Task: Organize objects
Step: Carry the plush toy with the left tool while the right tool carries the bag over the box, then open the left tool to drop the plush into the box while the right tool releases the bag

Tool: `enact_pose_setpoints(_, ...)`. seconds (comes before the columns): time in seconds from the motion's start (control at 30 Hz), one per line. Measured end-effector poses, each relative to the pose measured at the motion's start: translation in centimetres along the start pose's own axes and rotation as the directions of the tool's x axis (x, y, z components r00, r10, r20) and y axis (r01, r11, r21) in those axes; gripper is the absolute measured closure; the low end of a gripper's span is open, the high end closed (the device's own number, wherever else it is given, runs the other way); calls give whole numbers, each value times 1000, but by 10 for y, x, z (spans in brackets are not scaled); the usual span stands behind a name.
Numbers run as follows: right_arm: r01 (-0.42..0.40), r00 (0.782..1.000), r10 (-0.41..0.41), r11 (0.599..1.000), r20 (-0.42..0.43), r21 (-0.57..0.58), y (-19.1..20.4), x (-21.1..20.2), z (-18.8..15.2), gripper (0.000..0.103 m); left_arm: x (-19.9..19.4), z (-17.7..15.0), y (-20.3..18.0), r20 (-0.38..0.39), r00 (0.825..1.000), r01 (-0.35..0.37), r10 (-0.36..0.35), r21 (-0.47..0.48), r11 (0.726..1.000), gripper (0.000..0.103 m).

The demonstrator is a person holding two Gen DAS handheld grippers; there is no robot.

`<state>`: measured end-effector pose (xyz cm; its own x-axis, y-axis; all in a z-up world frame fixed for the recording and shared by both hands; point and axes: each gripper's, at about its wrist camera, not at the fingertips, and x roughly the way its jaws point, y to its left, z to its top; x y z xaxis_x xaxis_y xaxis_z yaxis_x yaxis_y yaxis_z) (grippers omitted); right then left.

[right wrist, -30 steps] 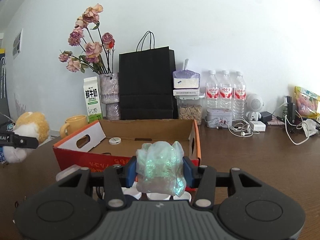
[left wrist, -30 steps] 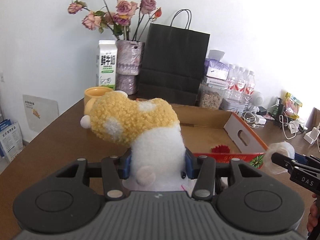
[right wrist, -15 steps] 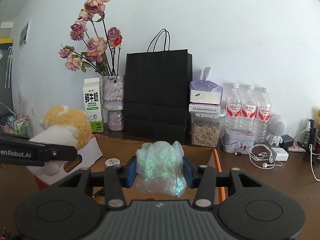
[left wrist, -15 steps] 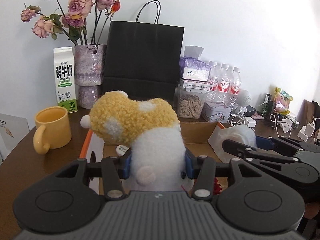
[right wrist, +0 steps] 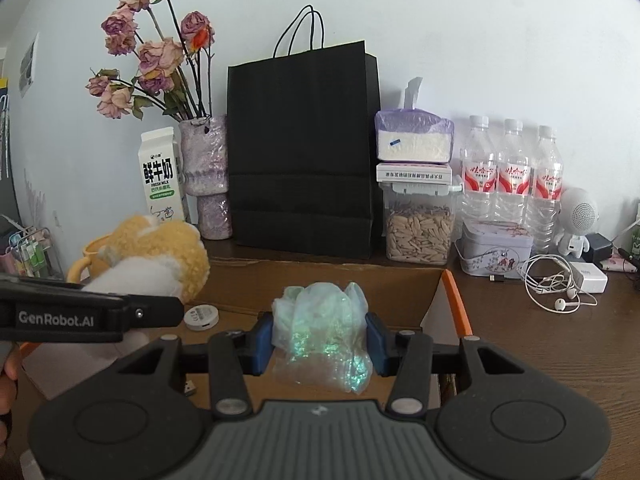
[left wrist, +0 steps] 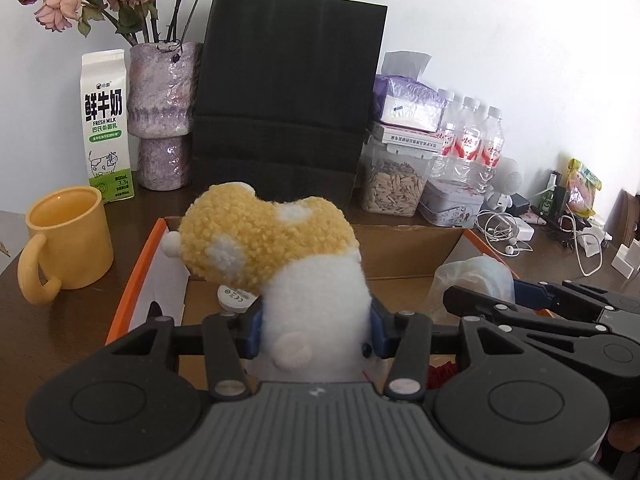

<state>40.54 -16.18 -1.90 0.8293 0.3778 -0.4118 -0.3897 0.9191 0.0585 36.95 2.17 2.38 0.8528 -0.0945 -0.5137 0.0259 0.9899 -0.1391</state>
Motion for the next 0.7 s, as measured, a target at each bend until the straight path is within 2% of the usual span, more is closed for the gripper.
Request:
enact_pose_setpoints(0.03,3,1000,-3,1000,-3,0,0,0,0,53,0,0,1,-4,1000,5,-5,-6,1000,49)
enact_pose_setpoints(0.07,4,1000,-4,1000,-10,-5,0,0,-1,48,0,0,2,-3,1000,3,-3,-11,1000,39)
enact_pose_setpoints(0.1,7,1000,-7,1000,-14,-10,1,-1,-2,43,-1,0,2,5,1000,-1,1,-12,1000,15)
enact_pose_setpoints(0.13,18,1000,-18,1000,-13,-14,2,-1,-2,28,-4,1,2,19,1000,-11,12,-14,1000,1)
enact_pose_setpoints(0.17,30,999,-30,999,-13,-21,3,-2,-2,11,-7,0,2,48,998,-35,36,-15,999,0)
enact_pose_setpoints(0.23,43,999,-43,999,-12,-33,5,-3,-2,0,-12,2,0,73,996,-56,56,-3,998,0)
enact_pose_setpoints(0.7,43,999,-44,998,-19,-40,11,-9,0,0,-22,4,-5,83,995,-46,46,1,999,0)
